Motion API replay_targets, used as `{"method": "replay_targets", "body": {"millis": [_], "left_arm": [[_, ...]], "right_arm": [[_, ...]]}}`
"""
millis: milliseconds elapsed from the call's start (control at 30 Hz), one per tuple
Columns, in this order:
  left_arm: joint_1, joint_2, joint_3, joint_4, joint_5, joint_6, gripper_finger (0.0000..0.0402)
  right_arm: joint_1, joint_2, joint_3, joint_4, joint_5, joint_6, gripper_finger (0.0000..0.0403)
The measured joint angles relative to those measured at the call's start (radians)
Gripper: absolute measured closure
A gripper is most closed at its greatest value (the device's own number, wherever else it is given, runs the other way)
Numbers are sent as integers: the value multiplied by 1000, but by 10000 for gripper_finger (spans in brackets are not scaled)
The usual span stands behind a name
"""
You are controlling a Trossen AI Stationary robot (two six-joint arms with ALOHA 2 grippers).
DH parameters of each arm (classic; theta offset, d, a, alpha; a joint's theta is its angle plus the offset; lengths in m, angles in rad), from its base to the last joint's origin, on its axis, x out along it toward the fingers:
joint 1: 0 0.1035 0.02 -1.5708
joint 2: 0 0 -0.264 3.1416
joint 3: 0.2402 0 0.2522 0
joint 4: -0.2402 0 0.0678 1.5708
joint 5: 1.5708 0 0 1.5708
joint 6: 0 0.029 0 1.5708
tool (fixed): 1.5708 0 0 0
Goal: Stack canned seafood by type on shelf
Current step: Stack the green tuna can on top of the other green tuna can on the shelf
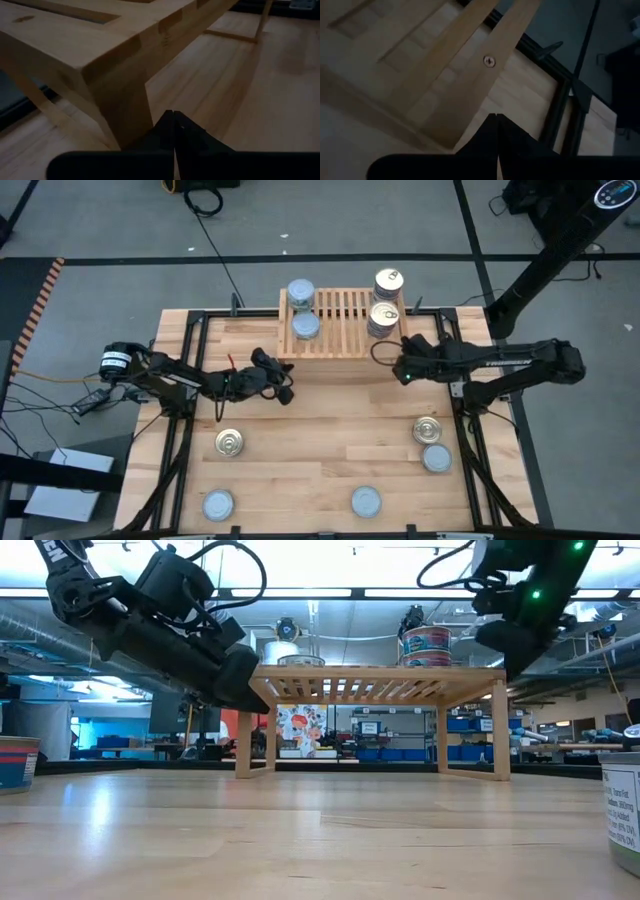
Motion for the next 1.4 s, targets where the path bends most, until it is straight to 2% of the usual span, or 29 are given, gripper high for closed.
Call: {"method": "replay_targets", "body": {"millis": [333, 600, 933, 1067, 1233, 1400], "left_arm": [[-9, 0, 0, -41, 0, -4, 401], [-78, -17, -1, -39, -44, 7, 401], [-227, -141, 0, -62, -55, 54, 401], [-329, -169, 0, -57, -37, 141, 401], [-445, -170, 0, -51, -14, 237, 401], [-479, -170, 0, -42, -16, 186, 395]], "right_arm": [[-136, 0, -64, 264, -58, -198, 396], [-163, 1, -66, 341, -100, -251, 396], [-166, -9, -34, 340, -142, -354, 395], [-119, -35, 11, 278, -196, -372, 395], [16, -78, 22, 257, -199, -351, 395], [178, -93, 22, 258, -198, -272, 395]]}}
